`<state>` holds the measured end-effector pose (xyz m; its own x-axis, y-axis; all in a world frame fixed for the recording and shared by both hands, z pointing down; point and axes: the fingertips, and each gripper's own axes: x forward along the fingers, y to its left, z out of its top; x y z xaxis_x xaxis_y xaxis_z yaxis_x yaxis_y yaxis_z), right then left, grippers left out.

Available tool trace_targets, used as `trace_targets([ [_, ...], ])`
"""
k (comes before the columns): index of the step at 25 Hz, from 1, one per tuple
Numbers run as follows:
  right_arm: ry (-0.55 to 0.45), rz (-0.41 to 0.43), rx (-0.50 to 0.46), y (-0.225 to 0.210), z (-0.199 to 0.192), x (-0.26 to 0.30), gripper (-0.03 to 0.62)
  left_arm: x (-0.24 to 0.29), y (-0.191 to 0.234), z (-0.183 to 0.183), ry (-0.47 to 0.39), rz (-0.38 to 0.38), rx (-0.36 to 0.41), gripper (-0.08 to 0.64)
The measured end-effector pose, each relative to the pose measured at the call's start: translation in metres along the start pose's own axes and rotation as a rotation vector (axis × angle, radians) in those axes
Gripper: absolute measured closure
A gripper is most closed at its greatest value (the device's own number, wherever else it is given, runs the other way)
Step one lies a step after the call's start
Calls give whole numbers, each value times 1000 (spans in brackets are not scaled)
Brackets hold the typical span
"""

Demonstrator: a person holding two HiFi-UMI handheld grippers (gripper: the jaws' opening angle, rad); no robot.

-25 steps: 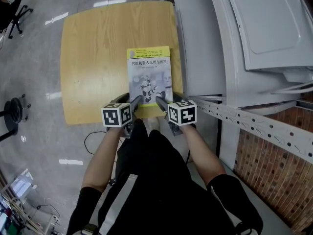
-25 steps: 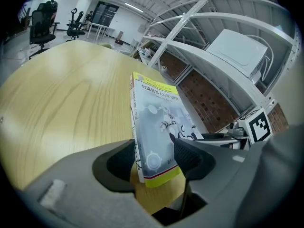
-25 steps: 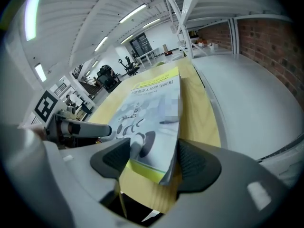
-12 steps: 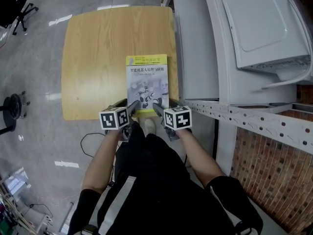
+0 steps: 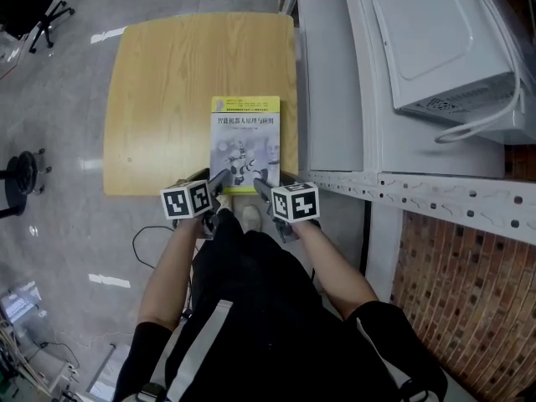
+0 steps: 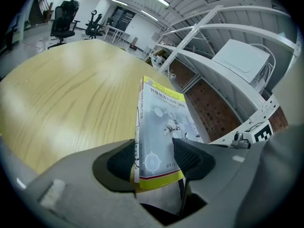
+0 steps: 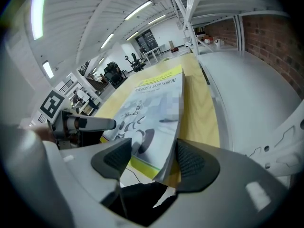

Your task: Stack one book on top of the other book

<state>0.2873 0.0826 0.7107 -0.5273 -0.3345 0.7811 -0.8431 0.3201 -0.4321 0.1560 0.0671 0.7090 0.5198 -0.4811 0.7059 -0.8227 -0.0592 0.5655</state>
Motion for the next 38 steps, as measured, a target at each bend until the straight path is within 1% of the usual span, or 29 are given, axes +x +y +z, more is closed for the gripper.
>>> trace_targets([
  [2,-5,-1,5,0,-2,-1,302,-1,0,-2,-11,6,0,296],
  [4,-20,5,31,-2,-5,-6,312,-5,-1,-6,-27,3,-13,295],
  [6,-56,7,46,-3,-8,-18,325,-15,-3,-8,-73,0,-39,296],
  [8,-113,-4,11,-3,-4,-32,360,-27,-7,-3,-139,-1,-35,296],
  [10,-176,-6,-40,0,6,-46,399,-38,-14,11,-209,5,16,296],
  [12,-237,0,-78,8,16,-62,442,-49,-26,22,-265,6,91,296],
  [14,-305,-1,-118,18,25,-78,471,-62,-42,33,-323,-7,171,298],
  [15,-343,-3,-138,22,30,-86,494,-70,-49,40,-358,-17,208,315],
  [16,-379,-6,-156,25,35,-94,510,-80,-56,47,-397,-27,238,347],
  [18,-440,-16,-177,29,39,-111,543,-102,-70,56,-464,-47,269,417],
  [19,-466,-21,-181,30,39,-120,555,-113,-76,58,-487,-62,274,423],
  [21,-521,-28,-180,37,42,-134,568,-135,-85,61,-522,-92,293,425],
  [22,-547,-30,-183,43,44,-140,578,-147,-85,63,-541,-99,315,438],
  [25,-615,-27,-215,67,46,-160,586,-188,-84,60,-615,-102,399,519],
  [27,-650,-26,-233,82,40,-177,586,-217,-86,54,-675,-105,448,541],
  [29,-686,-36,-230,92,32,-193,586,-243,-85,48,-719,-106,490,555],
  [31,-726,-56,-217,102,21,-207,586,-265,-82,39,-748,-116,514,555],
  [34,-771,-74,-201,117,2,-224,588,-293,-82,28,-778,-152,497,555],
  [38,-777,-80,-198,131,-21,-235,588,-311,-74,15,-793,-164,488,556],
])
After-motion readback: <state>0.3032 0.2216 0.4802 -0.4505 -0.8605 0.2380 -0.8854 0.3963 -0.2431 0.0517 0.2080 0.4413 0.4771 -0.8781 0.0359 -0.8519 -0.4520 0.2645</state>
